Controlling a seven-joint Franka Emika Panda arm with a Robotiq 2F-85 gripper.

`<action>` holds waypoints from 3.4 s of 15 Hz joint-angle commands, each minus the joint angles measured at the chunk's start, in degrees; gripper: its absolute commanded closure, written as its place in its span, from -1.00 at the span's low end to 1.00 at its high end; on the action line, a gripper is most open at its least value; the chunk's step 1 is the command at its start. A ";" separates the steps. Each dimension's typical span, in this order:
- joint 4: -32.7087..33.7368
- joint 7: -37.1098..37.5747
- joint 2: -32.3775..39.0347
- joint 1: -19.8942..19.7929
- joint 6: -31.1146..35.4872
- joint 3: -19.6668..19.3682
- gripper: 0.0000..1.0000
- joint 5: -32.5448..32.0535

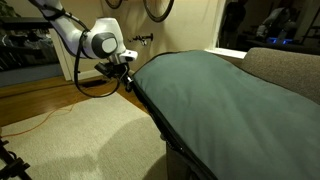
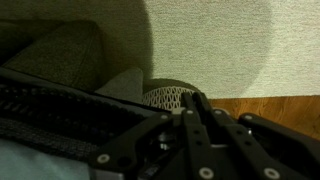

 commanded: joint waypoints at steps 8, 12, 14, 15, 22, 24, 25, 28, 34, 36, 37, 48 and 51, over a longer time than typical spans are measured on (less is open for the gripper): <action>-0.40 6.00 -3.67 3.86 -5.69 -0.85 0.86 -5.27; -0.01 7.29 -3.57 4.62 -6.35 -1.09 0.86 -6.22; 0.32 7.90 -3.55 5.10 -6.76 -1.29 0.86 -6.54; 0.47 8.10 -3.53 5.31 -7.14 -1.41 0.86 -6.72; 1.30 10.15 -3.64 6.59 -9.27 -1.80 0.86 -8.77; 1.58 10.52 -3.69 6.79 -9.94 -1.72 0.86 -9.47; 1.74 10.75 -3.72 6.83 -10.28 -1.63 0.86 -9.81; 2.02 11.64 -3.79 6.88 -11.05 -1.34 0.86 -10.78; 3.41 16.60 -3.77 7.85 -13.28 -1.73 0.86 -12.24; 4.41 18.44 -3.49 7.95 -14.75 -1.56 0.86 -12.75; 5.12 19.32 -3.27 8.44 -15.19 -1.53 0.85 -12.99; 10.57 24.77 -2.53 7.36 -22.41 0.81 0.85 -14.89; 12.40 25.75 -1.86 6.77 -24.43 1.52 0.85 -14.50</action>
